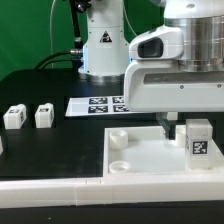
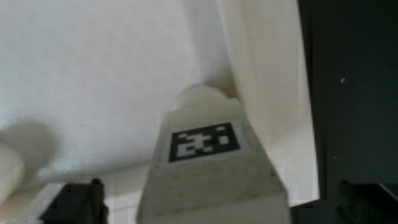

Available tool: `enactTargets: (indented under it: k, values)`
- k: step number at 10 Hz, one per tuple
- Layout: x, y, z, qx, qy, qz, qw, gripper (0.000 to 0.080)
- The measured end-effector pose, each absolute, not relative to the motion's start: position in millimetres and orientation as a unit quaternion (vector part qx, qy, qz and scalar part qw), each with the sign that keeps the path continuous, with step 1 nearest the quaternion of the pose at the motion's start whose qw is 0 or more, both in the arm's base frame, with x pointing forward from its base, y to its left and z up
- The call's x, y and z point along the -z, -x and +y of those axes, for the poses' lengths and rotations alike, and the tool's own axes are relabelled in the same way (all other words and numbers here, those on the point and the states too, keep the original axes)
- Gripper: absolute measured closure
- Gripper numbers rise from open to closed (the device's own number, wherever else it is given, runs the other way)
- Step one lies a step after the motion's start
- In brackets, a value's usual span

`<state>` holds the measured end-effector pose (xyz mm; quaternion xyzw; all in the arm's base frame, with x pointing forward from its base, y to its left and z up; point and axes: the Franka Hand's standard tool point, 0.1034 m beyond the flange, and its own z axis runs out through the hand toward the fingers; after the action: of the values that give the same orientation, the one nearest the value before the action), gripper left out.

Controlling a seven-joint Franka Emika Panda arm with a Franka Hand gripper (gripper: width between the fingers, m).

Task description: Assemble one leg

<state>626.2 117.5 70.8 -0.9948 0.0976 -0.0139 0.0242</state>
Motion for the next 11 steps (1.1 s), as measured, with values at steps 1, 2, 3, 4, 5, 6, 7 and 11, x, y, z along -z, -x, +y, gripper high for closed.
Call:
enactTargets:
  k: [1,2,3,4,5,6,7,11]
  values:
    - [-70.9,-626.7,116.8,0.017,0.999,0.047,0.020,0.0150]
    - [-70.8,-626.7,116.3,0.017,0.999,0.047,0.020,0.0150]
    - [-70.7,-626.7,116.2,0.017,0.999,0.047,0.020,0.0273]
    - [-70.7,-626.7,116.0,0.016,0.999,0.047,0.019,0.0422]
    - [-70.7,-626.7,115.9,0.017,0.999,0.048,0.019,0.0510]
    - [-70.7,-626.7,115.9,0.016,0.999,0.048,0.019,0.0510]
    - [-70.7,-626.7,115.9,0.016,0.999,0.048,0.019,0.0510]
    - [-70.8,-627.1,114.5,0.013,0.988,0.150,0.027,0.0510]
